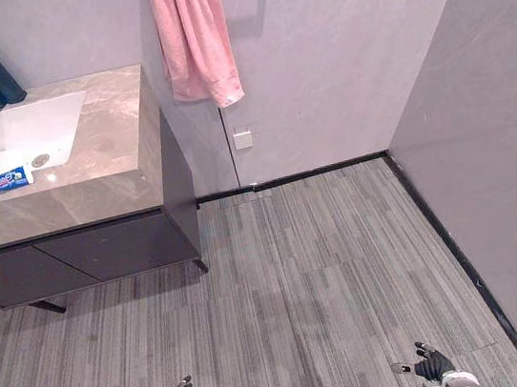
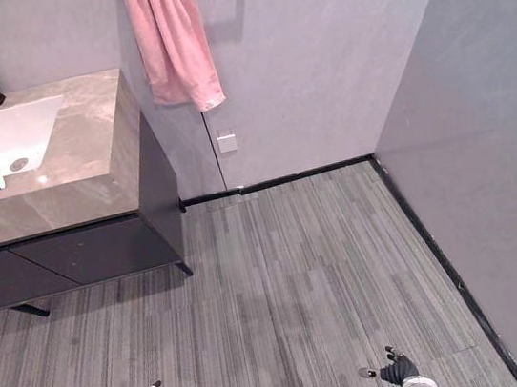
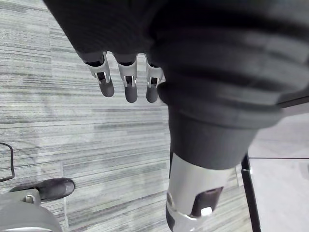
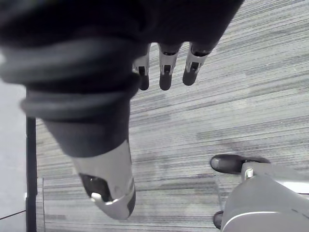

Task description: Organize washtable

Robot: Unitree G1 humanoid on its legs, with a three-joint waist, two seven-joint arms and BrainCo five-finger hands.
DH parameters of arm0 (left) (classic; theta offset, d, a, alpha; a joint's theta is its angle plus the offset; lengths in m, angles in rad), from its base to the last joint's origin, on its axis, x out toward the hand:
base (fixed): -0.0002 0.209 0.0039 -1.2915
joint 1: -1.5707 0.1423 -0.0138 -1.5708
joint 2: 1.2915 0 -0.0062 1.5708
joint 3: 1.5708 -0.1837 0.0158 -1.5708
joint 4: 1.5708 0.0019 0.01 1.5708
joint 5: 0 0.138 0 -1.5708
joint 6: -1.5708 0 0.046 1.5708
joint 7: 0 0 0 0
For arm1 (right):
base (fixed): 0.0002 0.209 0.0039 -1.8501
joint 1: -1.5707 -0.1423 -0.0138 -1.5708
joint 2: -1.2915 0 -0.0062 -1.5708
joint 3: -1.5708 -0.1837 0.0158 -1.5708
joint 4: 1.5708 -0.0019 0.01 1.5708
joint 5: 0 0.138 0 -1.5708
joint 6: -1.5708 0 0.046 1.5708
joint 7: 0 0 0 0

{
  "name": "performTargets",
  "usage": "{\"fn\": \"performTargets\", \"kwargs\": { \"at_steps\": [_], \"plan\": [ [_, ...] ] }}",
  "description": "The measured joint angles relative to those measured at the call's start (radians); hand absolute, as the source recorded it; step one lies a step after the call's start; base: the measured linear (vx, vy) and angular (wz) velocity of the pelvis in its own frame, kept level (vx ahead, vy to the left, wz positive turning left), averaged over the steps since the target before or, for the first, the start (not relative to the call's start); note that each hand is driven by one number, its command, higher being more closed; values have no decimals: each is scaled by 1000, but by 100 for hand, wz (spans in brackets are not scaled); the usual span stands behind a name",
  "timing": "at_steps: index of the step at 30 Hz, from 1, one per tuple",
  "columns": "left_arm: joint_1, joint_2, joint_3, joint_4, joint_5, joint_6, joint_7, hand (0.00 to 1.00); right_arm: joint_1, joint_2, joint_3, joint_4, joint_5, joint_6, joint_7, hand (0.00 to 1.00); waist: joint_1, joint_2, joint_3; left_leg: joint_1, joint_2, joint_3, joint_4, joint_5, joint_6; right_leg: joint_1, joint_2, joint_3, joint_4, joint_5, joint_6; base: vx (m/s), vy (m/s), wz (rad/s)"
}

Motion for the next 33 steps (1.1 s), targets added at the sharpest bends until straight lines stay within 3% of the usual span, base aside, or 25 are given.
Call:
{"fn": "performTargets", "kwargs": {
  "at_steps": [33],
  "plan": [
    [3,-28,-1,20,-9,2,0,0,-7,21,-35,2,2,5,-1,0,-18,2,2,5,0,34,-34,9,11,-4,2,24,-29,18,9,-3,-9,-3]
  ]
}}
